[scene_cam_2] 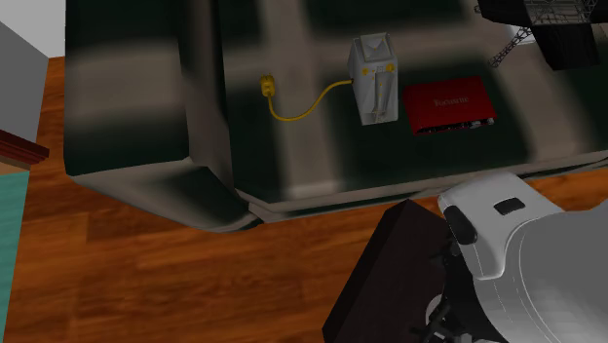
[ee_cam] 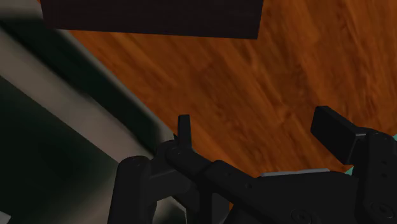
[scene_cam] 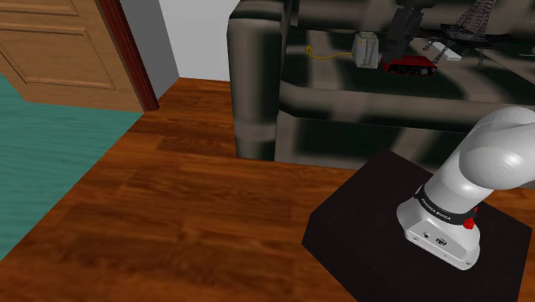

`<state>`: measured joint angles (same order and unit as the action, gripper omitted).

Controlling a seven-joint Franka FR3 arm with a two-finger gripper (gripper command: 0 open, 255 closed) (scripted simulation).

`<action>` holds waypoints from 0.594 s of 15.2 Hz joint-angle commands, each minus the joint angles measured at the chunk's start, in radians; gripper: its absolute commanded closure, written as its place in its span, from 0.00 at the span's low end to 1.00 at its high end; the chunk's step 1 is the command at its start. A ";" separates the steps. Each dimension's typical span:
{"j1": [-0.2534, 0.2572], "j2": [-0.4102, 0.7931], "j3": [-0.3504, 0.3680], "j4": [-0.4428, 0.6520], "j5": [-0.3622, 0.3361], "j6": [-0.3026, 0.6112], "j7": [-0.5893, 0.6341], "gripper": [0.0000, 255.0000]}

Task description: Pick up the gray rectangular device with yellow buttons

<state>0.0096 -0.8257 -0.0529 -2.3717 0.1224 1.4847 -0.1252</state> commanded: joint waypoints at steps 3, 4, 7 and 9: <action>0.001 0.031 -0.041 0.001 -0.045 0.026 -0.080 0.00; 0.001 0.048 -0.061 0.004 -0.066 0.040 -0.120 0.00; 0.005 0.109 -0.121 0.021 -0.124 0.086 -0.237 0.00; 0.008 0.156 -0.160 0.039 -0.158 0.118 -0.313 0.00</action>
<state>0.0168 -0.6951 -0.1899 -2.3399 -0.0154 1.5826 -0.3933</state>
